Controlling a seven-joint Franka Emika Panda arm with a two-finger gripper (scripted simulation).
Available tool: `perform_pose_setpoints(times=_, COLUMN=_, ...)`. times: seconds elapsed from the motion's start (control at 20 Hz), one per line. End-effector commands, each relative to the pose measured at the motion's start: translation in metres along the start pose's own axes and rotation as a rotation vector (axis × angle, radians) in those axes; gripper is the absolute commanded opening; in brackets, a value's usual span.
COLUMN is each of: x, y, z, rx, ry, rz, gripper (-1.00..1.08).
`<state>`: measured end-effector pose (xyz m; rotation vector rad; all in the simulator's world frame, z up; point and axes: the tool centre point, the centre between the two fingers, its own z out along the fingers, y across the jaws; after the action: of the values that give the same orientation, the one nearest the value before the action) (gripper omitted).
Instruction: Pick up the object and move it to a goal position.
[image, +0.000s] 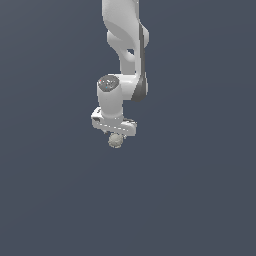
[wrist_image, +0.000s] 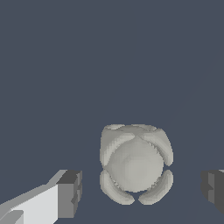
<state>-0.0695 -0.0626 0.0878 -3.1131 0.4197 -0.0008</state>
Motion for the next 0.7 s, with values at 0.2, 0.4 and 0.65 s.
perform_pose_setpoints(times=0.2, x=-0.002, y=0.001, z=0.024, rx=0.000, ry=-0.001, rz=0.002, gripper=1.00)
perform_pose_setpoints(times=0.4, x=-0.002, y=0.001, z=0.041, rx=-0.001, ry=0.000, rz=0.003, gripper=1.00)
perform_pose_setpoints(times=0.65, x=-0.001, y=0.001, z=0.049, rx=-0.001, ry=0.000, rz=0.003, gripper=1.00)
